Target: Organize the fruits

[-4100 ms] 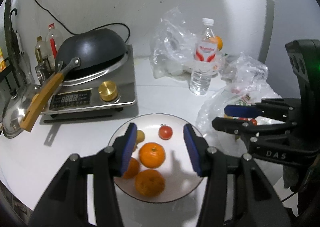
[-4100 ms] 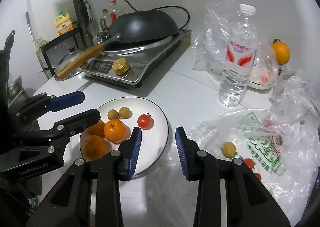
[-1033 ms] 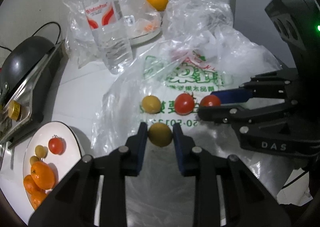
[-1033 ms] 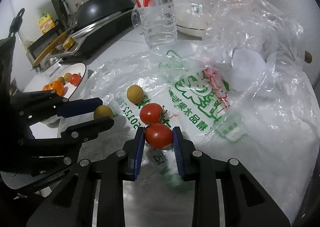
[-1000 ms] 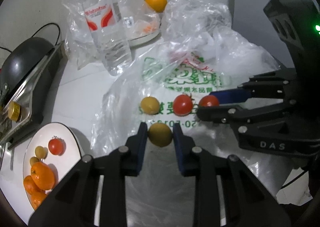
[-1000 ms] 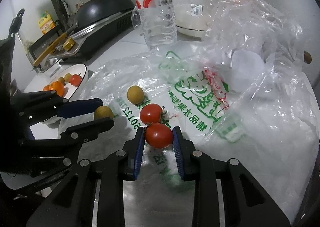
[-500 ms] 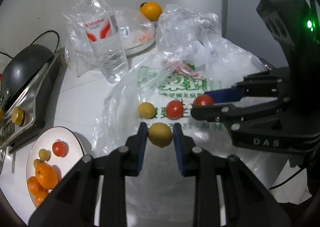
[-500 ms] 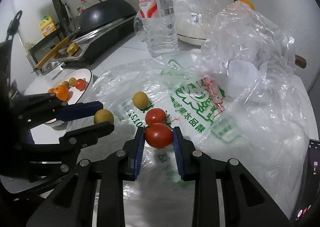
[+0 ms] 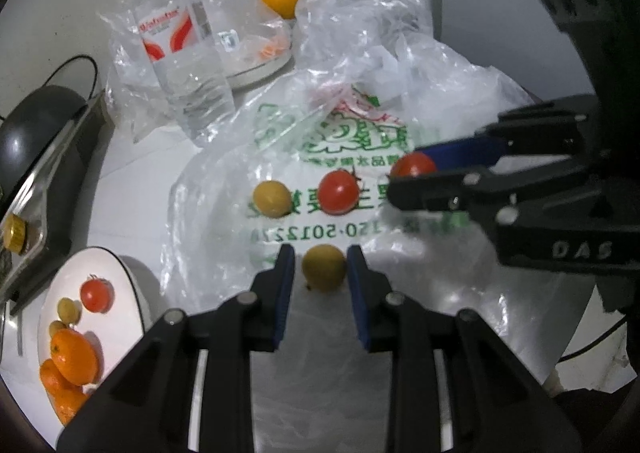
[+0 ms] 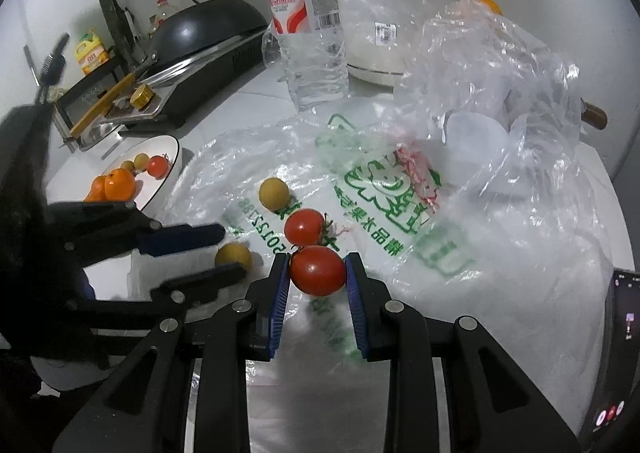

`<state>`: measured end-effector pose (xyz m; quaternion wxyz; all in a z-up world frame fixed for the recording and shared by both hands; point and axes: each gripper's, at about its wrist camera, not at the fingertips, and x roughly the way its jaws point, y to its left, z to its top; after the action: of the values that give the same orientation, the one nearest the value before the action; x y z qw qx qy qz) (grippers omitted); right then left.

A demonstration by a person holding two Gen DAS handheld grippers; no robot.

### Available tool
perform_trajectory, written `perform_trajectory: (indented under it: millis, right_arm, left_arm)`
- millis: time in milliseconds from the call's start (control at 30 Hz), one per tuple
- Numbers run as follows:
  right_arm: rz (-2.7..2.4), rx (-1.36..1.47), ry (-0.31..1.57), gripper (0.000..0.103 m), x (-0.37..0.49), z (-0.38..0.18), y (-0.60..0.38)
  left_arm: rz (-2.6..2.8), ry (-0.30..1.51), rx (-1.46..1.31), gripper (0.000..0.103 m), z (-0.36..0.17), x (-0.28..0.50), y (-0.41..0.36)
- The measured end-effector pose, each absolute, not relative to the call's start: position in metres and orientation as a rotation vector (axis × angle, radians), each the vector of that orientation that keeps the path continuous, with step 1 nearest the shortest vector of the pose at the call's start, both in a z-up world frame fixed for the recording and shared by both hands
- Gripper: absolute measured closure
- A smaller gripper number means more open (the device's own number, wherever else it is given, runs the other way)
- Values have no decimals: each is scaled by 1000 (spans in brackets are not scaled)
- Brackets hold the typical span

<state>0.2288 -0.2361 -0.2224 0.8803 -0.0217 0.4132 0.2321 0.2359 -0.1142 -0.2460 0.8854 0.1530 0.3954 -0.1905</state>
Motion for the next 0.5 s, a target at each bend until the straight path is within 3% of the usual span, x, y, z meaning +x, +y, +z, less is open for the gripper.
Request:
perform_trajectory:
  millis: [500]
  right_arm:
    - [461, -56, 828, 73, 225, -210, -239]
  left_arm:
    - [-400, 818, 267, 76, -240, 238, -108]
